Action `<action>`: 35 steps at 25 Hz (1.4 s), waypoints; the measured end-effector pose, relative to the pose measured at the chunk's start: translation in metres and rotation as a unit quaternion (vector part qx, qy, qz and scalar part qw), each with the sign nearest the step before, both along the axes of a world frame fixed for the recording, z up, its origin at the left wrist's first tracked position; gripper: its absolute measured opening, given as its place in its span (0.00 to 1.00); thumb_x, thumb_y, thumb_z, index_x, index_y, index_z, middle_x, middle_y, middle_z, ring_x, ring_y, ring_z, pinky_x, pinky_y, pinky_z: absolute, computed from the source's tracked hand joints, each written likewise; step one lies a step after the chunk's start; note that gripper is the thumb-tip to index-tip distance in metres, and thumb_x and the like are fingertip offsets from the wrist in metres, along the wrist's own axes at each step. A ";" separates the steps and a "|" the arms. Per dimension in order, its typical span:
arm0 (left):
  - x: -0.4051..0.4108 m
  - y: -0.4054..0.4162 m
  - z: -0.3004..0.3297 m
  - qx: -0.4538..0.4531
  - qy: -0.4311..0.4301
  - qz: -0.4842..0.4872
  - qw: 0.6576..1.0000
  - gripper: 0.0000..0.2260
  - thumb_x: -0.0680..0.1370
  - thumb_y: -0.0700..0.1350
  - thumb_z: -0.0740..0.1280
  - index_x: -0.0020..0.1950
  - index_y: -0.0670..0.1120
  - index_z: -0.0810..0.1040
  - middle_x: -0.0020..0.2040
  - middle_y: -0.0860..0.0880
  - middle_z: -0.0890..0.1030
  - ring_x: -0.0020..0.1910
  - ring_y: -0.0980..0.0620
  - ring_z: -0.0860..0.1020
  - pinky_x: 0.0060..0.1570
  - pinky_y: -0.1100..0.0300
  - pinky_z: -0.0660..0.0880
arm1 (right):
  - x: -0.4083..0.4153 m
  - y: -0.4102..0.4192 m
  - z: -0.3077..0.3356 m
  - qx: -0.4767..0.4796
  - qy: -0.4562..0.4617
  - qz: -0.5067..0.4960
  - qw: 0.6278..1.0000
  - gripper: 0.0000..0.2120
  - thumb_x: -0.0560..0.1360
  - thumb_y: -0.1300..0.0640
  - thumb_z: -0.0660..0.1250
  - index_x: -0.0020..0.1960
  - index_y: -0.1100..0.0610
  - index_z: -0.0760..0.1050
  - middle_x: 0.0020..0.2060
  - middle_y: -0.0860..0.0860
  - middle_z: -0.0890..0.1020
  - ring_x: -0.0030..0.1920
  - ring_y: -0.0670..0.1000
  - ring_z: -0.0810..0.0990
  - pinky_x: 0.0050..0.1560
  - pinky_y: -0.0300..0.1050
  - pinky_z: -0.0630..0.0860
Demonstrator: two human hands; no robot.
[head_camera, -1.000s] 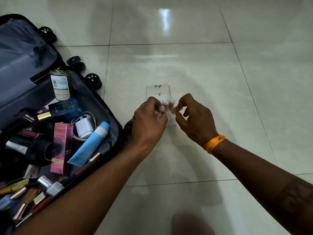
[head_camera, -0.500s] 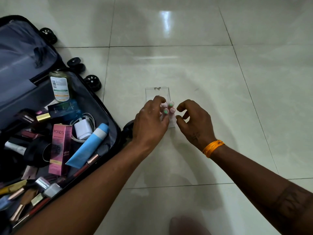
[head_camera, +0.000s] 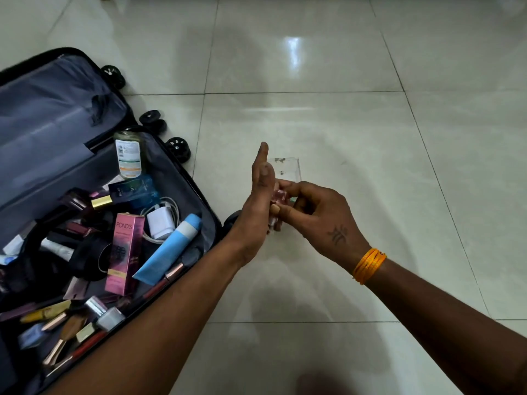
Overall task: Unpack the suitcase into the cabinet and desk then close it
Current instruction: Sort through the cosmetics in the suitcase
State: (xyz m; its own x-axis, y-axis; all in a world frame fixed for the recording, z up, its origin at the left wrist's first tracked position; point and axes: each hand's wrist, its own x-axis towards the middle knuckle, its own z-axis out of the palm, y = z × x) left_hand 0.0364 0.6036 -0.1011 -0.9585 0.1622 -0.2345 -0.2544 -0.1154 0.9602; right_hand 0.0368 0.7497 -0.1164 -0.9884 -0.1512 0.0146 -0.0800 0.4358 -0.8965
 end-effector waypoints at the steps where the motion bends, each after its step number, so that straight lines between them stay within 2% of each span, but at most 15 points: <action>1: 0.000 -0.004 -0.002 0.005 0.008 -0.010 1.000 0.30 0.76 0.74 0.46 0.79 0.75 0.50 0.68 0.37 0.77 0.36 0.64 0.71 0.31 0.66 0.71 | -0.001 -0.002 0.001 -0.002 -0.001 0.004 1.000 0.09 0.74 0.46 0.78 0.49 0.49 0.84 0.33 0.52 0.83 0.34 0.51 0.81 0.38 0.51 0.79; 4: -0.002 -0.013 -0.010 0.012 0.029 -0.004 1.000 0.29 0.77 0.73 0.43 0.79 0.74 0.53 0.62 0.43 0.81 0.44 0.55 0.81 0.35 0.60 0.73 | -0.002 -0.009 0.007 -0.080 -0.032 0.005 0.996 0.05 0.74 0.52 0.79 0.48 0.53 0.86 0.42 0.53 0.87 0.36 0.56 0.82 0.36 0.49 0.79; 6: -0.002 -0.013 -0.012 -0.005 0.013 0.064 0.998 0.30 0.79 0.73 0.46 0.79 0.68 0.62 0.60 0.47 0.83 0.51 0.51 0.84 0.41 0.58 0.78 | -0.002 -0.011 0.009 -0.113 -0.040 -0.007 0.993 0.04 0.75 0.58 0.78 0.49 0.56 0.85 0.41 0.47 0.87 0.36 0.50 0.83 0.36 0.45 0.80; 9: 0.003 -0.011 -0.020 -0.099 -0.031 0.192 0.976 0.22 0.84 0.66 0.53 0.67 0.55 0.76 0.52 0.51 0.84 0.48 0.52 0.83 0.42 0.57 0.77 | -0.002 -0.009 0.005 -0.076 -0.004 0.000 0.997 0.04 0.76 0.60 0.76 0.50 0.55 0.84 0.40 0.47 0.87 0.41 0.48 0.86 0.42 0.44 0.82; 11: 0.009 -0.012 -0.028 -0.166 -0.015 0.219 0.961 0.13 0.84 0.59 0.61 0.60 0.54 0.78 0.51 0.54 0.83 0.49 0.54 0.82 0.47 0.53 0.80 | 0.001 -0.007 0.003 -0.056 0.023 -0.006 0.998 0.06 0.76 0.61 0.76 0.51 0.54 0.82 0.40 0.46 0.87 0.42 0.48 0.87 0.43 0.41 0.80; 14: 0.015 -0.010 -0.038 -0.252 0.011 0.190 0.949 0.07 0.81 0.48 0.70 0.59 0.51 0.78 0.51 0.56 0.81 0.49 0.59 0.81 0.48 0.60 0.79 | 0.001 -0.002 -0.002 -0.001 0.052 -0.047 0.998 0.11 0.77 0.58 0.74 0.55 0.52 0.74 0.39 0.46 0.84 0.38 0.46 0.85 0.40 0.45 0.81; 16: 0.017 -0.008 -0.044 -0.274 0.007 0.193 0.942 0.08 0.80 0.44 0.72 0.57 0.49 0.78 0.50 0.55 0.81 0.48 0.58 0.81 0.49 0.58 0.81 | -0.003 0.002 -0.003 0.009 0.034 -0.053 0.998 0.09 0.79 0.59 0.70 0.54 0.51 0.71 0.38 0.47 0.80 0.33 0.49 0.82 0.36 0.52 0.79; 18: 0.019 -0.008 -0.051 -0.291 0.014 0.188 0.938 0.06 0.79 0.43 0.72 0.54 0.49 0.79 0.50 0.53 0.82 0.46 0.58 0.81 0.46 0.60 0.80 | -0.005 0.006 -0.003 0.010 0.009 -0.017 1.000 0.07 0.81 0.57 0.67 0.55 0.48 0.72 0.39 0.49 0.78 0.34 0.52 0.82 0.35 0.55 0.81; 21: 0.021 -0.011 -0.064 -0.368 0.052 0.152 0.916 0.06 0.77 0.41 0.73 0.51 0.49 0.80 0.53 0.51 0.81 0.42 0.60 0.79 0.42 0.71 0.72 | -0.007 0.014 -0.003 0.067 0.025 -0.005 0.997 0.13 0.78 0.52 0.74 0.58 0.46 0.73 0.40 0.45 0.81 0.38 0.47 0.82 0.39 0.49 0.82; 22: 0.021 -0.011 -0.065 -0.397 0.065 0.131 0.906 0.07 0.76 0.41 0.74 0.52 0.48 0.80 0.55 0.51 0.80 0.43 0.59 0.79 0.43 0.69 0.72 | -0.008 0.017 -0.005 0.079 0.034 -0.016 0.996 0.15 0.75 0.55 0.76 0.56 0.48 0.73 0.40 0.45 0.81 0.39 0.46 0.82 0.41 0.49 0.81; 24: 0.020 -0.011 -0.067 -0.445 0.090 0.085 0.887 0.12 0.75 0.43 0.75 0.57 0.47 0.80 0.57 0.49 0.79 0.47 0.53 0.80 0.47 0.59 0.77 | -0.009 0.020 -0.009 0.076 0.049 -0.030 0.995 0.12 0.71 0.62 0.76 0.49 0.52 0.77 0.39 0.46 0.82 0.41 0.48 0.82 0.45 0.50 0.83; 27: 0.016 -0.012 -0.067 -0.504 0.110 0.028 0.856 0.15 0.76 0.45 0.74 0.61 0.46 0.79 0.59 0.46 0.80 0.51 0.46 0.82 0.51 0.50 0.80 | -0.008 0.017 -0.013 0.056 0.069 -0.036 0.995 0.12 0.72 0.65 0.74 0.52 0.54 0.81 0.42 0.47 0.83 0.44 0.47 0.83 0.47 0.47 0.84; 29: 0.015 -0.013 -0.066 -0.522 0.127 0.016 0.844 0.15 0.77 0.45 0.73 0.62 0.45 0.79 0.59 0.45 0.80 0.51 0.44 0.82 0.52 0.49 0.79 | -0.009 0.013 -0.015 0.074 0.098 -0.032 0.992 0.14 0.73 0.62 0.75 0.57 0.54 0.78 0.43 0.45 0.83 0.44 0.47 0.84 0.46 0.47 0.84; 32: 0.017 -0.014 -0.069 -0.533 0.139 0.013 0.835 0.15 0.78 0.44 0.72 0.65 0.45 0.79 0.61 0.45 0.80 0.55 0.43 0.81 0.54 0.52 0.77 | -0.013 0.009 -0.022 0.145 0.152 0.004 0.978 0.14 0.73 0.59 0.74 0.55 0.51 0.72 0.42 0.44 0.82 0.42 0.49 0.82 0.41 0.54 0.82; 35: 0.016 -0.014 -0.070 -0.529 0.143 0.020 0.836 0.16 0.78 0.44 0.72 0.66 0.45 0.79 0.62 0.45 0.80 0.56 0.44 0.80 0.55 0.53 0.76 | -0.015 0.008 -0.029 0.221 0.190 0.024 0.956 0.12 0.74 0.59 0.72 0.55 0.51 0.74 0.42 0.46 0.80 0.42 0.52 0.78 0.38 0.54 0.79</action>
State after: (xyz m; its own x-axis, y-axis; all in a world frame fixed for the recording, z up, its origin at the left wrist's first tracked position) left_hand 0.0528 0.5892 -0.1714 -0.9996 -0.0242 0.0135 -0.0127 0.8339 0.5518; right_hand 0.0215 0.7580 -0.1457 -0.9163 -0.2707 0.2952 -0.3926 0.7530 -0.5281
